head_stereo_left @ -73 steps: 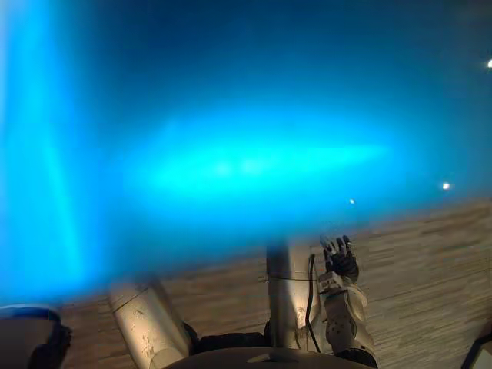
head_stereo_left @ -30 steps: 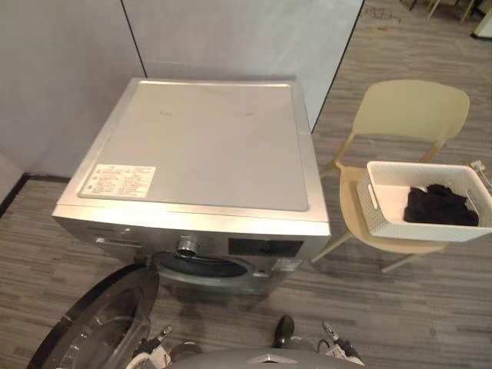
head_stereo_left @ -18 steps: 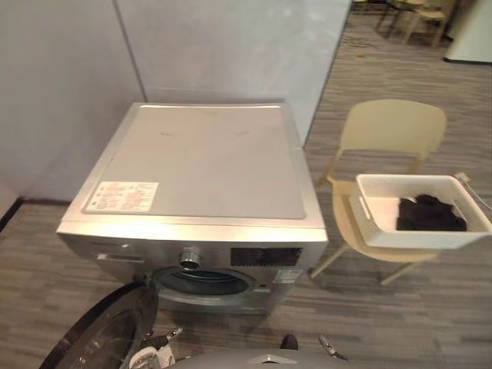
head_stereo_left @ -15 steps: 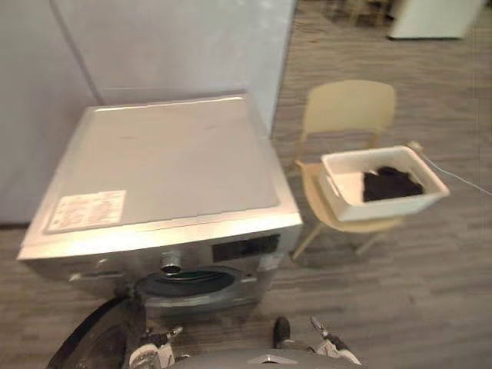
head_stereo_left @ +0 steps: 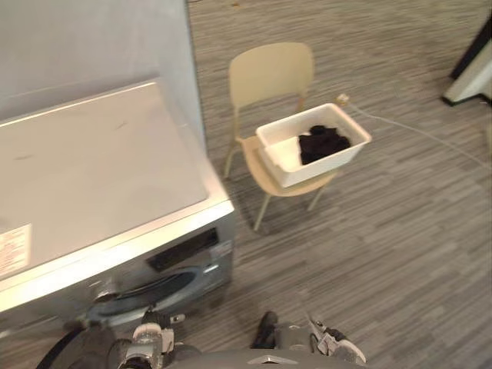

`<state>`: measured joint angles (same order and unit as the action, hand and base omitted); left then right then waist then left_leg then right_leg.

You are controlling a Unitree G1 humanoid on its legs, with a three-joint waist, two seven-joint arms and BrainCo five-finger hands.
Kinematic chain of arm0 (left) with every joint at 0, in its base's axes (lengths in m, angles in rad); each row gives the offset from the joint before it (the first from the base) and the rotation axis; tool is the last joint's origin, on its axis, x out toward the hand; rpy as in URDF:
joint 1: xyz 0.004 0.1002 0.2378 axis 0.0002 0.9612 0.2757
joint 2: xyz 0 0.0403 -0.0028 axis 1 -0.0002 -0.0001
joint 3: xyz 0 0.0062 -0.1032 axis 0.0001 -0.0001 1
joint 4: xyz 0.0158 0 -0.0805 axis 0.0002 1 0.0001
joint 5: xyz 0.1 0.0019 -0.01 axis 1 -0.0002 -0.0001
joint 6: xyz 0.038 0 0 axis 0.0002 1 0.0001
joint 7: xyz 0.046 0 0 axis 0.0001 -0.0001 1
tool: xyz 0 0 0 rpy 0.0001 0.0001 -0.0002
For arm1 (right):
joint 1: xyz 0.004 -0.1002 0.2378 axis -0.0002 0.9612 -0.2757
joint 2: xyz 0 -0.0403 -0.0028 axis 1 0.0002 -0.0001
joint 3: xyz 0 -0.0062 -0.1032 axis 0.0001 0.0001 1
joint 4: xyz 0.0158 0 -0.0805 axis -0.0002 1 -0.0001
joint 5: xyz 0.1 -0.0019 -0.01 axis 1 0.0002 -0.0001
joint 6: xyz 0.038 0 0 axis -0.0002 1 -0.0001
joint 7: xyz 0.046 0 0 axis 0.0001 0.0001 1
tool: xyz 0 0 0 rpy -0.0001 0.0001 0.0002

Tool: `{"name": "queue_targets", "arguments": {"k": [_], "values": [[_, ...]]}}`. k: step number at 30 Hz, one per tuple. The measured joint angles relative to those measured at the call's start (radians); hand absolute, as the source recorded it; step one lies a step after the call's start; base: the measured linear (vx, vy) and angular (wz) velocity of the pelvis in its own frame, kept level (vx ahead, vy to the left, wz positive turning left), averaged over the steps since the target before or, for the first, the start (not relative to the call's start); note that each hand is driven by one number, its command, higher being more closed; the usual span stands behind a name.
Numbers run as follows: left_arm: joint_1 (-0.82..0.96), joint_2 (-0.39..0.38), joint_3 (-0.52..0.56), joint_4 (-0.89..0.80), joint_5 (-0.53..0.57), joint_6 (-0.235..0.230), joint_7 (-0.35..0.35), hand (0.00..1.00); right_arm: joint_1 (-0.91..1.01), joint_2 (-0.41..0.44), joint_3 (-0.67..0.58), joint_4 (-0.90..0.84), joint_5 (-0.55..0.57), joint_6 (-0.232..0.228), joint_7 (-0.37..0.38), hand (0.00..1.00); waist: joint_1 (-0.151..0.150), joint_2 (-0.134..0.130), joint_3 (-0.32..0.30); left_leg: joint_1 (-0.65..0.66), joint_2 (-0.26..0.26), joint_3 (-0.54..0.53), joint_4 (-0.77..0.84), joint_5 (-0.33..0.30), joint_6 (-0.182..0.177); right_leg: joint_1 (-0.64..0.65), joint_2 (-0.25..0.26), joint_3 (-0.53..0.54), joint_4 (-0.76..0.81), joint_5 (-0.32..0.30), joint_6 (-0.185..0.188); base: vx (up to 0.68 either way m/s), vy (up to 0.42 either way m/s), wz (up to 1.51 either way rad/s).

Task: Pick up the laundry basket with both hands and put the clothes into the washing machine.

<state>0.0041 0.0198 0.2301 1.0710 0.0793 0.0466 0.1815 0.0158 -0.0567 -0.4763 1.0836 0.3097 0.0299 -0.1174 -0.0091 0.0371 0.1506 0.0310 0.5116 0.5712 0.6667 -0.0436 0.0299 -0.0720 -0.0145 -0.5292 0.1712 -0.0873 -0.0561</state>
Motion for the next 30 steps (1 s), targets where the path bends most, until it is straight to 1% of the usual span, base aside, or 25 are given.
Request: {"name": "queue_targets", "arguments": {"k": [1,2,3,5,7,8,10,11,12,13,14,15,16,17,18,19,20,21,22,24,25,26,27,28,30], "values": [[-0.004,-0.001,0.008,-0.021,-0.014,-0.002,0.005,0.0,0.016,0.007,0.004,-0.002,0.003,-0.005,-0.002,0.0,0.014,-0.007,0.003,-0.073,0.051,-0.042,0.155,0.005,0.052,0.027,0.032,0.029,-0.038,0.005,-0.014,0.08,-0.359,-0.79],[-0.003,-0.001,0.008,-0.037,-0.027,-0.012,0.014,0.0,0.02,-0.007,0.003,-0.005,0.008,-0.006,-0.004,0.0,0.025,-0.006,0.008,-0.136,0.049,-0.104,0.283,-0.038,0.041,0.039,0.049,0.06,-0.055,0.006,-0.023,0.1,-0.316,-0.89],[-0.003,0.0,0.009,-0.038,-0.04,-0.016,0.022,0.0,0.021,-0.017,0.003,-0.005,0.01,-0.007,-0.005,0.0,0.029,-0.013,0.012,-0.16,0.028,-0.135,0.322,-0.059,0.013,0.039,0.053,0.076,-0.059,0.006,-0.025,0.11,-0.199,-0.97],[-0.001,0.001,0.013,-0.039,-0.079,-0.016,0.018,0.0,0.011,-0.038,0.003,-0.005,0.009,-0.006,-0.004,0.0,0.044,0.004,0.01,-0.226,-0.056,-0.191,0.359,-0.106,-0.03,0.042,0.063,0.129,-0.079,0.012,-0.027,0.13,-0.068,-0.94],[0.009,-0.002,0.076,-0.036,-0.118,-0.013,0.005,0.0,0.005,-0.058,0.003,-0.014,-0.003,0.004,0.0,0.0,0.055,0.03,0.016,-0.288,-0.196,-0.255,0.287,-0.17,-0.058,0.061,0.092,0.21,-0.123,0.021,-0.024,0.2,-0.02,-0.87],[0.019,-0.001,0.088,-0.035,-0.118,-0.012,0.002,0.0,-0.003,-0.059,0.004,-0.014,-0.004,0.008,0.0,0.0,0.06,0.032,0.018,-0.296,-0.247,-0.288,0.245,-0.186,-0.061,0.065,0.097,0.233,-0.13,0.023,-0.027,0.19,0.028,-0.96],[0.072,-0.008,0.107,-0.036,-0.117,-0.008,-0.016,0.0,-0.061,-0.054,0.007,-0.014,-0.043,0.016,0.006,0.0,0.094,0.039,0.02,-0.312,-0.414,-0.413,-0.03,-0.211,-0.068,0.082,0.11,0.317,-0.152,0.03,-0.016,0.19,0.054,-1.19],[0.081,-0.012,0.114,-0.035,-0.117,-0.008,-0.016,0.0,-0.077,-0.045,0.018,-0.016,-0.044,0.016,0.006,0.0,0.1,0.039,0.023,-0.312,-0.445,-0.438,-0.107,-0.206,-0.068,0.09,0.111,0.333,-0.156,0.03,-0.015,0.2,0.061,-0.95],[0.088,-0.023,0.134,-0.035,-0.118,-0.001,-0.016,0.0,-0.093,-0.029,0.051,-0.044,-0.044,0.017,0.007,0.0,0.112,0.046,0.026,-0.319,-0.488,-0.472,-0.242,-0.168,-0.059,0.112,0.112,0.363,-0.167,0.029,-0.008,0.2,0.068,-0.69],[0.097,-0.038,0.169,-0.031,-0.118,0.009,-0.016,0.0,-0.101,-0.023,0.076,-0.07,-0.045,0.014,0.008,0.0,0.126,0.043,0.025,-0.324,-0.504,-0.503,-0.323,-0.128,-0.055,0.117,0.115,0.386,-0.169,0.023,0.001,0.26,0.102,-0.88],[0.119,-0.054,0.206,-0.026,-0.118,0.015,-0.02,0.0,-0.115,-0.008,0.101,-0.094,-0.056,0.008,0.01,0.0,0.151,0.059,0.019,-0.324,-0.504,-0.522,-0.373,-0.052,-0.039,0.13,0.122,0.423,-0.166,0.008,0.011,0.22,0.108,-0.82],[0.135,-0.062,0.219,-0.026,-0.118,0.019,-0.021,0.0,-0.122,-0.001,0.115,-0.095,-0.065,0.007,0.012,0.0,0.16,0.063,0.012,-0.318,-0.499,-0.522,-0.37,-0.022,-0.024,0.135,0.126,0.441,-0.155,-0.007,0.017,0.25,0.125,-0.75],[0.158,-0.071,0.254,-0.024,-0.123,0.028,-0.022,0.0,-0.127,0.02,0.128,-0.098,-0.079,0.007,0.019,0.0,0.165,0.054,0.008,-0.301,-0.503,-0.512,-0.348,-0.02,0.007,0.141,0.12,0.461,-0.102,-0.058,0.024,0.29,0.116,-0.4],[0.175,-0.071,0.28,-0.025,-0.139,0.033,-0.024,0.0,-0.125,0.044,0.135,-0.11,-0.081,0.006,0.027,0.0,0.17,0.033,0.005,-0.284,-0.515,-0.503,-0.342,-0.05,0.006,0.132,0.1,0.462,-0.035,-0.109,0.042,0.3,0.102,-0.32],[0.188,-0.05,0.28,-0.025,-0.147,0.035,-0.021,0.0,-0.12,0.081,0.142,-0.114,-0.081,0.002,0.031,0.0,0.186,-0.007,0.001,-0.268,-0.522,-0.497,-0.358,-0.063,-0.002,0.081,0.087,0.459,0.082,-0.151,0.078,0.28,0.011,-0.22],[0.204,-0.022,0.281,-0.02,-0.154,0.035,-0.012,0.0,-0.13,0.117,0.181,-0.105,-0.079,-0.001,0.05,0.0,0.191,-0.055,-0.006,-0.247,-0.52,-0.478,-0.388,-0.069,-0.013,-0.014,0.07,0.46,0.285,-0.194,0.174,0.27,-0.066,-0.19],[0.216,-0.017,0.281,-0.02,-0.164,0.037,-0.005,0.0,-0.138,0.115,0.188,-0.076,-0.08,-0.004,0.051,0.0,0.194,-0.066,-0.005,-0.211,-0.513,-0.467,-0.386,-0.077,-0.019,-0.086,0.057,0.461,0.489,-0.181,0.292,0.27,-0.095,-0.08],[0.227,-0.018,0.28,-0.02,-0.173,0.041,0.001,0.0,-0.134,0.112,0.188,-0.072,-0.08,-0.004,0.052,0.0,0.194,-0.063,-0.004,-0.193,-0.507,-0.463,-0.371,-0.083,-0.007,-0.11,0.051,0.459,0.579,-0.158,0.307,0.28,-0.095,0.01],[0.243,-0.019,0.278,-0.019,-0.186,0.047,0.016,0.0,-0.119,0.104,0.187,-0.072,-0.081,-0.005,0.053,0.0,0.189,-0.047,0.004,-0.161,-0.491,-0.47,-0.33,-0.117,0.002,-0.147,0.041,0.457,0.734,-0.129,0.296,0.26,-0.115,0.23],[0.253,-0.014,0.278,-0.02,-0.209,0.052,0.033,0.0,-0.1,0.083,0.173,-0.071,-0.08,-0.004,0.051,0.0,0.164,-0.043,0.006,-0.131,-0.49,-0.501,-0.322,-0.133,0.003,-0.192,-0.048,0.41,0.851,-0.149,0.287,0.25,-0.173,0.52],[0.251,-0.011,0.277,-0.029,-0.22,0.052,0.038,0.0,-0.083,0.061,0.141,-0.056,-0.08,-0.014,0.049,0.0,0.158,-0.038,0.002,-0.126,-0.484,-0.527,-0.329,-0.136,-0.012,-0.216,-0.157,0.344,0.852,-0.163,0.224,0.15,-0.158,0.5],[0.249,-0.011,0.278,-0.031,-0.226,0.052,0.038,0.0,-0.082,0.045,0.118,-0.048,-0.08,-0.016,0.048,0.0,0.158,-0.037,0.003,-0.123,-0.481,-0.539,-0.334,-0.138,-0.022,-0.227,-0.22,0.311,0.836,-0.167,0.154,0.16,-0.246,0.48],[0.237,-0.007,0.278,-0.043,-0.224,0.046,0.033,0.0,-0.079,0.024,0.073,-0.048,-0.08,-0.015,0.043,0.0,0.159,-0.032,0.004,-0.119,-0.468,-0.57,-0.336,-0.153,-0.043,-0.234,-0.308,0.299,0.768,-0.167,0.082,0.15,-0.279,0.36],[0.22,-0.001,0.28,-0.047,-0.223,0.044,0.035,0.0,-0.07,0.016,0.037,-0.05,-0.08,-0.019,0.042,0.0,0.156,-0.026,0.001,-0.119,-0.454,-0.604,-0.33,-0.162,-0.066,-0.228,-0.33,0.346,0.68,-0.158,0.067,0.16,-0.408,0.54],[0.189,0.002,0.273,-0.065,-0.213,0.027,0.031,0.0,-0.035,0.014,-0.018,-0.045,-0.08,-0.01,0.042,0.0,0.12,-0.024,-0.007,-0.133,-0.414,-0.695,-0.3,-0.19,-0.122,-0.169,-0.326,0.529,0.456,-0.131,0.103,0.12,-0.554,0.93]]}}
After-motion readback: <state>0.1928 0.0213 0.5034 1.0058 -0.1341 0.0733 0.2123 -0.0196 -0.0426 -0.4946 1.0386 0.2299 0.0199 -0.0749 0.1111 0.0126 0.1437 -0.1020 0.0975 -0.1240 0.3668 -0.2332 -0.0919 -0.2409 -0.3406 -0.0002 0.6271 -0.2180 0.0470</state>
